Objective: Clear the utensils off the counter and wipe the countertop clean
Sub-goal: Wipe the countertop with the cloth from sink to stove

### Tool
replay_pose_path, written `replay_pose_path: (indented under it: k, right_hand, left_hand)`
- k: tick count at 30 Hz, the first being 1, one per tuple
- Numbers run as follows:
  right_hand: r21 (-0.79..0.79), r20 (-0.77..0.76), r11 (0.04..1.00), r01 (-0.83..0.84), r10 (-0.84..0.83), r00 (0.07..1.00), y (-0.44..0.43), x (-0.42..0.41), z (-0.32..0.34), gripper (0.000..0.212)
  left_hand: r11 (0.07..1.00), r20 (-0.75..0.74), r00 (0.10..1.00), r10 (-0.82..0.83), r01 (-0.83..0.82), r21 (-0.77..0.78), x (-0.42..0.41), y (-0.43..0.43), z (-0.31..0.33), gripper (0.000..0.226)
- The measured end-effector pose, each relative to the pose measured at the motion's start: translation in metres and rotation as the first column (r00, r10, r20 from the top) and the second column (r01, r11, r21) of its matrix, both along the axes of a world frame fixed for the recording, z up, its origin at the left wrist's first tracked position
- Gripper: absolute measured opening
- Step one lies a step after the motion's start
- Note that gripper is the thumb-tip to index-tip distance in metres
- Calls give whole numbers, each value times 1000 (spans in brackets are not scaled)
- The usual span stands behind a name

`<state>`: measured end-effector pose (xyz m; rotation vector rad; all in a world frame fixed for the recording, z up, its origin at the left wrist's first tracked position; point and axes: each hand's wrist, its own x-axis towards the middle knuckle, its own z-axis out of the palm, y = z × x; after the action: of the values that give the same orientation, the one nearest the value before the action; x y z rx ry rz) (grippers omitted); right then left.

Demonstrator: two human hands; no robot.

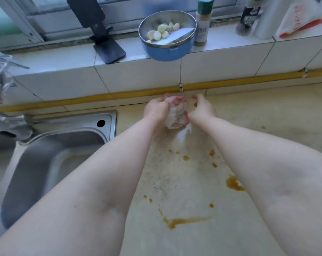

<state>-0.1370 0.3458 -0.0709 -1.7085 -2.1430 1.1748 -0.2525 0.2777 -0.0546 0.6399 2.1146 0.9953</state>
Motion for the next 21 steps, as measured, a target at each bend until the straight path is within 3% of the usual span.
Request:
replay_pose_path:
  k: [3,7,11,13,16,21]
  right_hand:
    - [-38,-41,990,-133,131,991,-22,-4,15,73]
    - [-97,-56,966,-238,233,971,-62,3,36,31]
    - [-124,-108,964,-234,222,969,-100,17,50,4]
    - [-132,-136,967,-218,200,970,-118,23,54,17]
    - [-142,-127,976,-163,145,981,-152,29,60,18]
    - [-112,-124,980,-164,150,981,-202,34,67,24]
  left_hand:
    - [999,124,992,-32,28,37,2,-24,19,5]
    - [997,104,993,-63,58,58,8,-59,38,19]
    - [997,-28,999,-31,33,74,5,-105,46,12]
    - [995,-25,1000,-17,19,95,4,-127,49,14]
    - [992,60,998,6,-13,124,8,-165,56,4]
    - [992,65,996,-68,61,107,18,-223,64,11]
